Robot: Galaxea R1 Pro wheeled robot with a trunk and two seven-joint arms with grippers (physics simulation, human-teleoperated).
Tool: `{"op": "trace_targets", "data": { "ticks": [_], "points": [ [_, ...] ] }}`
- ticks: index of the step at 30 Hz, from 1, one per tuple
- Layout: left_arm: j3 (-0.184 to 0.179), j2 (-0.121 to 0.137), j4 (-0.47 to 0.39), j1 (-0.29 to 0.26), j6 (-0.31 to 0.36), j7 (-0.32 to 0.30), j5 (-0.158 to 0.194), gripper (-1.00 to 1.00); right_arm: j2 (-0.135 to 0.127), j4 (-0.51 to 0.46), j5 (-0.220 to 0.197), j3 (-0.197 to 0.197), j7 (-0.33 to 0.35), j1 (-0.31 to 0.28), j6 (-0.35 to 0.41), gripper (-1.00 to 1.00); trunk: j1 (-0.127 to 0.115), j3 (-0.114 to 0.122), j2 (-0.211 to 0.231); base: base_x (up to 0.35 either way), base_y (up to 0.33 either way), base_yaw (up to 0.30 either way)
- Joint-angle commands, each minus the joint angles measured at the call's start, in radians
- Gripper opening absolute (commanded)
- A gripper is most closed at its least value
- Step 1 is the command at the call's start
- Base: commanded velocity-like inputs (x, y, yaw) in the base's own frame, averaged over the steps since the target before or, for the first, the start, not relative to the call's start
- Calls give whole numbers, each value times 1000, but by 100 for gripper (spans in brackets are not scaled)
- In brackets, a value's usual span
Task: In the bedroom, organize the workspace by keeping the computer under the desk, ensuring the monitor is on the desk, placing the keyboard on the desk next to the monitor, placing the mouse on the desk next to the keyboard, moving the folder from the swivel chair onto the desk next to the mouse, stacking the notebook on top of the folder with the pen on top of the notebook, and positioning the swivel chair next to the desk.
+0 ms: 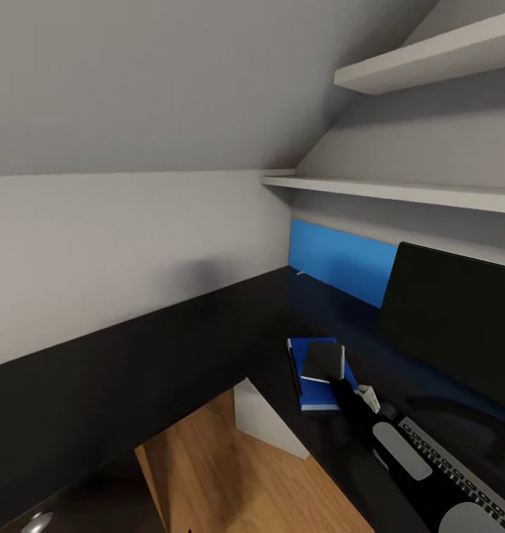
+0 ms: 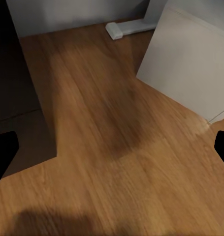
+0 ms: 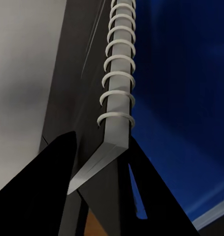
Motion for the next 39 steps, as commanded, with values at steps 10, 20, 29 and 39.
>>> {"op": "trace_targets", "data": {
  "ticks": [10, 20, 29, 39],
  "points": [
    [-8, 1, -1, -1, -5, 9, 5, 100, -1, 0, -10, 3, 4, -1, -4, -100, 15, -14, -29, 0, 0, 0],
    [-6, 2, -1, -1, -4, 9, 5, 100, -1, 0, -10, 2, 0, -1, -6, -100, 35, -29, -64, 0, 0, 0],
    [-7, 2, -1, -1, -4, 7, 4, 100, -1, 0, -10, 0, -3, -1, -7, -100, 35, -29, -64, 0, 0, 0],
    [-9, 4, -1, -1, -5, 7, 4, 100, -1, 0, -10, 0, -2, -1, -7, -100, 35, -29, -64, 0, 0, 0]
  ]
}}
